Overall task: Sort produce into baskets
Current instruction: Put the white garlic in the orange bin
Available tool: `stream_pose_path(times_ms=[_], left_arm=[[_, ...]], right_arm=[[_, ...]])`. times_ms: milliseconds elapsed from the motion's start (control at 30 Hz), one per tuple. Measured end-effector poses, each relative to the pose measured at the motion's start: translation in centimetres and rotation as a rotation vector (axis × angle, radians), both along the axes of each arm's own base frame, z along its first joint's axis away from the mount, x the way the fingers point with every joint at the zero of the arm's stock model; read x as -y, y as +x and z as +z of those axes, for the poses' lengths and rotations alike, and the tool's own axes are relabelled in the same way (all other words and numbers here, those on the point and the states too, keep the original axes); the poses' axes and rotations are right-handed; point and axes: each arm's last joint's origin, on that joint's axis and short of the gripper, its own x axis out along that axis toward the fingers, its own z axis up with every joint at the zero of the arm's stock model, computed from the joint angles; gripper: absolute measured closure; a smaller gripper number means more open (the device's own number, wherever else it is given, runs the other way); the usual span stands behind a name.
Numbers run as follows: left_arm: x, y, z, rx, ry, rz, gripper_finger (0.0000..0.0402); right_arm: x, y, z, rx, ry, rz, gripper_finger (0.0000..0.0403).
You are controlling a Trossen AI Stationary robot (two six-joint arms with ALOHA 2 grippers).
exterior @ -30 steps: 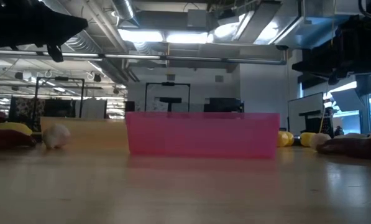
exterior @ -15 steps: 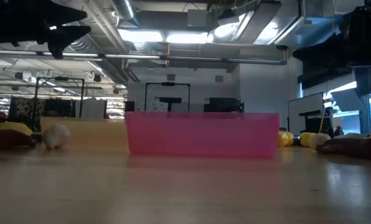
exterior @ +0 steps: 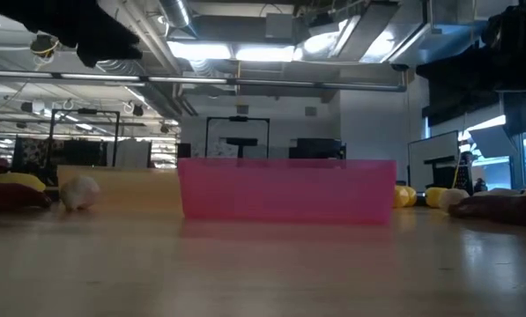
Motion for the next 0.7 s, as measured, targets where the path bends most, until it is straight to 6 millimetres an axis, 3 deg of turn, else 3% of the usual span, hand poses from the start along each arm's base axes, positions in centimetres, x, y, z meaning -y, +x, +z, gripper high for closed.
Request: stream_pose_path(times_ms=[233, 467, 700], left_arm=[[0.6, 2.0, -1.8, -0.267, -0.215, -0.007, 0.0197], [0.3, 3.3, -2.6, -0.3, -0.252, 0.041, 0.0181], [-0.3, 2.9, -3.4, -0.366, -0.387, 0.141, 0.0143]], right_arm=[[0.0, -0.1, 0.4, 0.043, 0.004, 0.009, 0.0396], [0.0, -0.1, 0.4, 0.043, -0.001, 0.015, 0.0396], [0.0, 0.0, 0.2, 0.02, -0.006, 0.014, 0.0396]])
